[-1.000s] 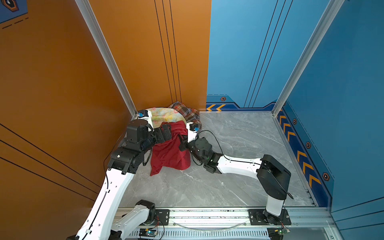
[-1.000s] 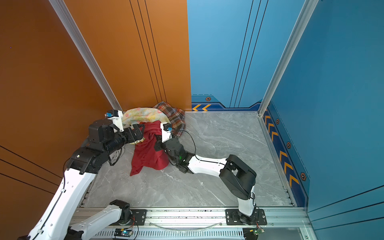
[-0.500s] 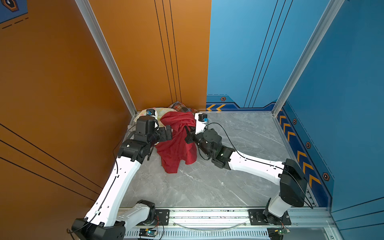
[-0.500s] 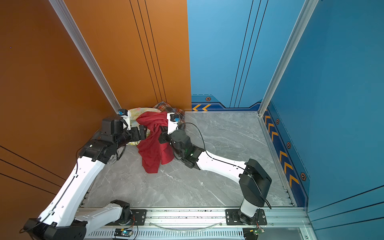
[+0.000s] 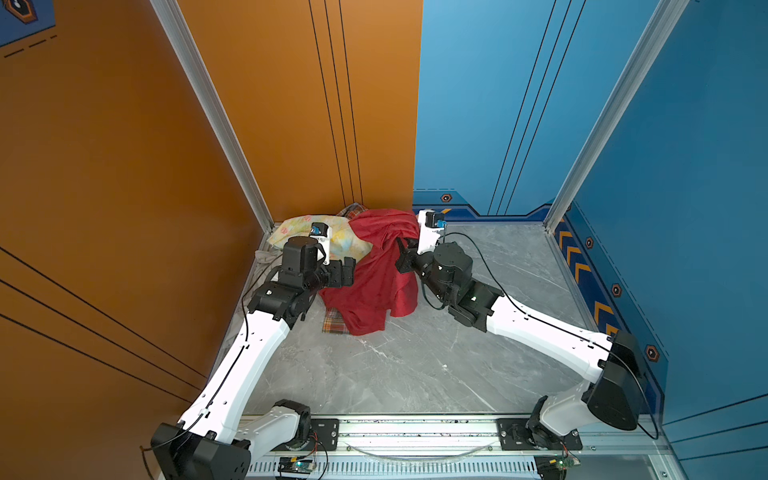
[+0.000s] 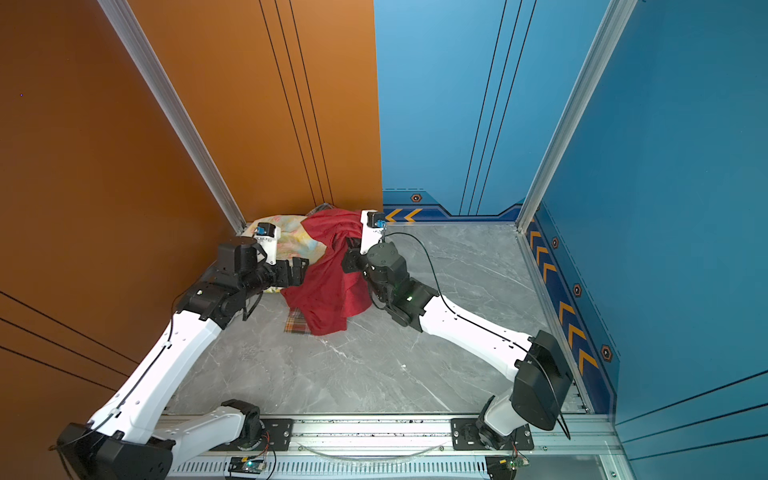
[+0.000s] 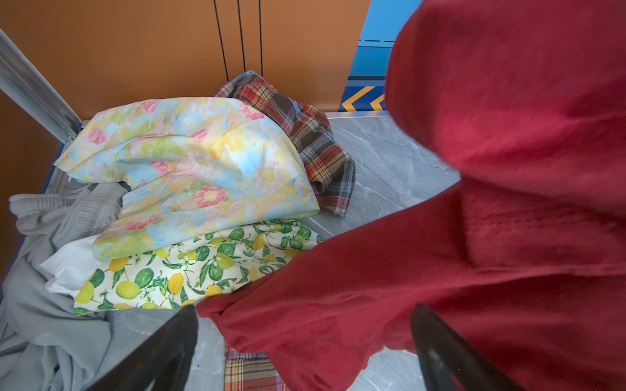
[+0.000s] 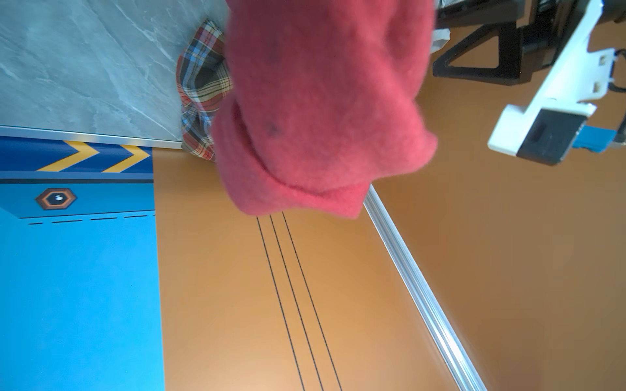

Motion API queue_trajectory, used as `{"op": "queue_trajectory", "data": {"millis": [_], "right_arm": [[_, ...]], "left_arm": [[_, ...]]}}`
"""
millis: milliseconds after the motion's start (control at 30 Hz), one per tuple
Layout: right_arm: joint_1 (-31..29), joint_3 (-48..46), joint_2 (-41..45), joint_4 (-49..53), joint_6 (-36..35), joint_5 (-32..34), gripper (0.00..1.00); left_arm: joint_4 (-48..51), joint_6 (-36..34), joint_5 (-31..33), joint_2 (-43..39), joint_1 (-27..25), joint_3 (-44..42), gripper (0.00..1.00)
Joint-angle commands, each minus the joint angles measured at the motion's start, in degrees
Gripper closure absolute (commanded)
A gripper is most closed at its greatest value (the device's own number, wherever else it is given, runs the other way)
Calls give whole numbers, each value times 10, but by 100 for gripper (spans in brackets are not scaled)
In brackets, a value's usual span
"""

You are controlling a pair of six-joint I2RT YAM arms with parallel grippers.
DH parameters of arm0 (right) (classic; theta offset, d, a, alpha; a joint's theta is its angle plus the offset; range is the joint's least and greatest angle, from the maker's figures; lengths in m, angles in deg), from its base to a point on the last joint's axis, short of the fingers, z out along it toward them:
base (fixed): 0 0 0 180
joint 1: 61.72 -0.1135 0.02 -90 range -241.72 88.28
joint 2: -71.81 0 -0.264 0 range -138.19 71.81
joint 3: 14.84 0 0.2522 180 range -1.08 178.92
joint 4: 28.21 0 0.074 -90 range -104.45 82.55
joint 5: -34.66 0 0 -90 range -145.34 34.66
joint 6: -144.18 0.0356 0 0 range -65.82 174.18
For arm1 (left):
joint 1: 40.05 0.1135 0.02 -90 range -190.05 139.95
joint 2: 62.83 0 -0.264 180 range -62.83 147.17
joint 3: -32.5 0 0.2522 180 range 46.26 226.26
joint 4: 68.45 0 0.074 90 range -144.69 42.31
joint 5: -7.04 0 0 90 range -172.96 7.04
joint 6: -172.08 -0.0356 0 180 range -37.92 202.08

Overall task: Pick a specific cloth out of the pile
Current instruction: 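Pull the red cloth from the pile with the right gripper while the left releases, then carry the red cloth to the open table corner and lower it with the right gripper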

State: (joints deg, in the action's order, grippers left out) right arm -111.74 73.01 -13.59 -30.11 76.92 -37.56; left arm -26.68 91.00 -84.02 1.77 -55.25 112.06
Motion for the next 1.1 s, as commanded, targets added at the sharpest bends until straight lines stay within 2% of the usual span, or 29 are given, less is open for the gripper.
{"op": "queue_trajectory", "data": {"millis": [0,233,533,767,1067], "right_arm": [[22,24,48,20,-3,-13,100],[94,11,108,65,2,-36,100],[240,41,159,161,-27,-64,100],[364,86,165,232,-55,-107,100],[530,91,136,229,-33,-187,100]], "left_arm": [[-25,-25,-26,8,-7,-14,2],[-41,-28,-32,23,-11,-43,2],[-44,-23,-40,37,-38,-48,2],[-46,-21,-53,54,-75,-49,2],[-45,-29,-38,64,-100,-50,2]]}}
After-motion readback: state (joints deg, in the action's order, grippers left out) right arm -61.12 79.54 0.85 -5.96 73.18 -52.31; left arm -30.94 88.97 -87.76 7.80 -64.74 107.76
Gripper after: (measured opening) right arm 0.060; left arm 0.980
